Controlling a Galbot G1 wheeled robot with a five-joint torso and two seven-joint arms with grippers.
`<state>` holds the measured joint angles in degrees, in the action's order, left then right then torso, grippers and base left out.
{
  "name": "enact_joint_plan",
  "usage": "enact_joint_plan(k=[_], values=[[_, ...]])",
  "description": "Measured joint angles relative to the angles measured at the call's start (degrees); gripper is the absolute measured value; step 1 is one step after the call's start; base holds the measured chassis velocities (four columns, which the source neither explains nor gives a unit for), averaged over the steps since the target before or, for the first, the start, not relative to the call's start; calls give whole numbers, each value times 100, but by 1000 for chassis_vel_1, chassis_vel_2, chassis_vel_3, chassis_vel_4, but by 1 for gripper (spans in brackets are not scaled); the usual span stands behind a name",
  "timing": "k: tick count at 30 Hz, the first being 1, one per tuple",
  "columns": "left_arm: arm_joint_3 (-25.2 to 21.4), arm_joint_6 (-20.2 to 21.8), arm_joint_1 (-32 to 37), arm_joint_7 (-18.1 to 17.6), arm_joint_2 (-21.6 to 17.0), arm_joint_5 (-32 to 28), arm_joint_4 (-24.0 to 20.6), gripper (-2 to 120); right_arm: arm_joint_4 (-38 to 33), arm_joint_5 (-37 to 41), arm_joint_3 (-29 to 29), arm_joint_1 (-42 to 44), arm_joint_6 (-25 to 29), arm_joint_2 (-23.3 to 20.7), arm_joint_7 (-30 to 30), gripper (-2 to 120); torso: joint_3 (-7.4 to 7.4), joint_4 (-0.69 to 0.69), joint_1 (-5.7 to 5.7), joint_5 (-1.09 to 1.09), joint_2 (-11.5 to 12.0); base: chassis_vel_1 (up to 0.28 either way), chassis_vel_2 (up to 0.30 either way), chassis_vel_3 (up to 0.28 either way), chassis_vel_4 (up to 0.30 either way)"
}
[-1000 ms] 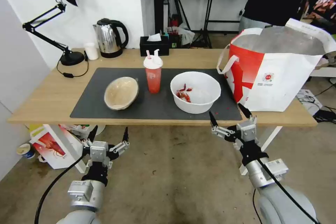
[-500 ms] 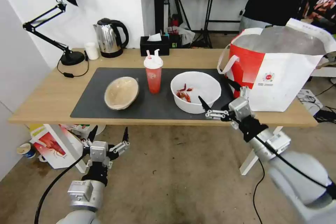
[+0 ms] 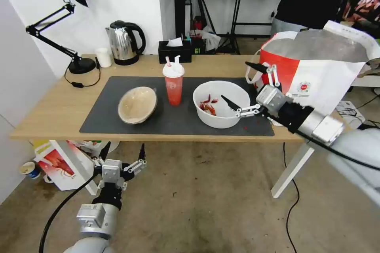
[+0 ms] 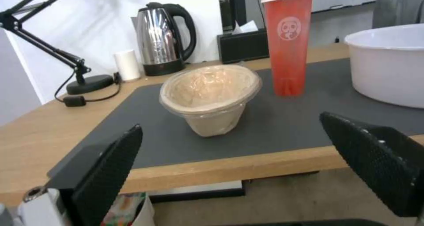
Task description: Pick up the trash from the table and place it into the takeout bag.
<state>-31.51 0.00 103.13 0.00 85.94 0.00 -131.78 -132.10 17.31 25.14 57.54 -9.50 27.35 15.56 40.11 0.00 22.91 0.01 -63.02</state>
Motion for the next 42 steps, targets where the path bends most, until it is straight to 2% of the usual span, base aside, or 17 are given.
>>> enact_joint_plan(k=[10, 13, 14, 16, 24, 32, 36, 42], values=[[1, 0, 0, 0, 0, 0, 0, 100, 161, 98, -59, -158, 78, -59, 396, 100, 0, -1, 0, 0, 0, 0, 0, 0, 0], [1, 0, 0, 0, 0, 0, 0, 100, 456, 210, -314, -492, 225, -130, 1136, 100, 0, 0, 0, 0, 0, 0, 0, 0, 0], [1, 0, 0, 0, 0, 0, 0, 100, 456, 210, -314, -492, 225, -130, 1136, 100, 0, 0, 0, 0, 0, 0, 0, 0, 0], [0, 0, 0, 0, 0, 0, 0, 100, 674, 367, -583, -781, 283, -223, 1559, 100, 0, 0, 0, -1, 0, 0, 0, 0, 0], [0, 0, 0, 0, 0, 0, 0, 100, 1023, 671, -939, -1105, 446, -241, 2064, 100, 0, 0, 0, 0, 0, 0, 0, 0, 0], [0, 0, 0, 0, 0, 0, 0, 100, 1171, 1215, -1326, -1503, 446, -321, 2073, 100, 0, 0, 1, -1, 0, 0, 0, 0, 0], [1, 0, 0, 0, 0, 0, 0, 100, 1125, 1729, -1529, -1679, 280, -417, 1974, 100, 0, 0, 1, 0, 0, 0, 0, 0, 0], [0, 0, -1, 0, 0, 0, 0, 100, 1087, 2487, -2188, -2411, -139, -621, 1881, 100, 0, 1, 1, -1, 0, 0, 0, 0, 0]])
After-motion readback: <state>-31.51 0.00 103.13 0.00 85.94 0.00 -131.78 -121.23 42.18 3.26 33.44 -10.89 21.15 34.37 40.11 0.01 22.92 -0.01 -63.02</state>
